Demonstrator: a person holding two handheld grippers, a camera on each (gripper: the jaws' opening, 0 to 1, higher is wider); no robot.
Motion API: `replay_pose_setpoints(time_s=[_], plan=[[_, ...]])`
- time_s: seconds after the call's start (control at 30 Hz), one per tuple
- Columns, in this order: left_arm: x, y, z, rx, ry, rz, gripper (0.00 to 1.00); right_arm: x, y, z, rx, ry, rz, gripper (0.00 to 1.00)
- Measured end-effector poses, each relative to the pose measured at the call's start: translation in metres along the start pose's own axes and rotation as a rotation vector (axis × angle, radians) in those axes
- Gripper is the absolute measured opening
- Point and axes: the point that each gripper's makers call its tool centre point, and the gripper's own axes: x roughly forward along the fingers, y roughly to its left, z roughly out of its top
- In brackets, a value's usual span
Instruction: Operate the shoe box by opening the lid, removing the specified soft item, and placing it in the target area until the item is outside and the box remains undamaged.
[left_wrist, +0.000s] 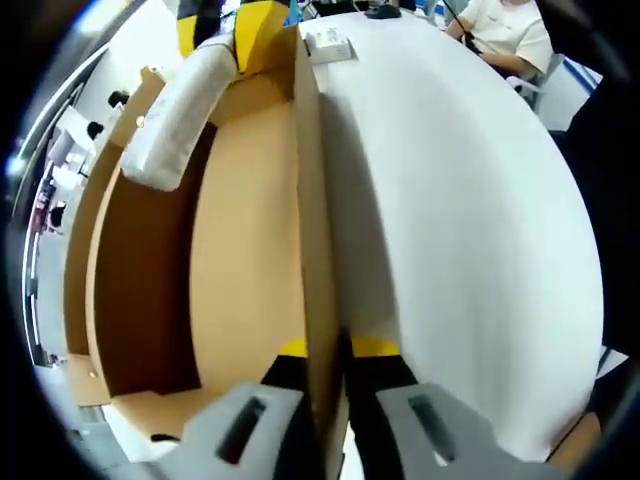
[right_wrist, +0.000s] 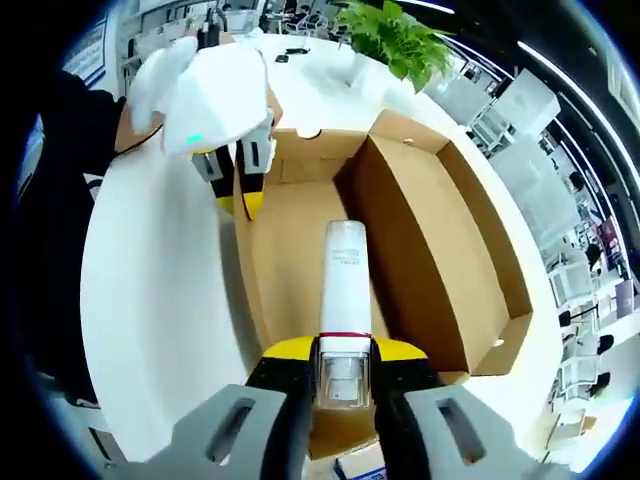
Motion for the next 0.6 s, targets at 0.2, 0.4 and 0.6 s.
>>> replay_pose_setpoints(time_s=[0.2,0.4,0.6], plan=[[0.0,-0.001,0.0,-0.001,0.0,0.0,0.04,-0.016,0.0,-0.002,-0.01,-0.01,-0.019,0.19],[0.0,-0.001,0.001,-0.003,0.0,-0.002,0.04,-0.032,0.003,-0.008,-0.069,-0.029,-0.032,0.19],[0.0,-0.002,0.001,-0.005,0.0,-0.003,0.04,-0.05,0.009,-0.02,-0.145,-0.051,-0.035,0.19]])
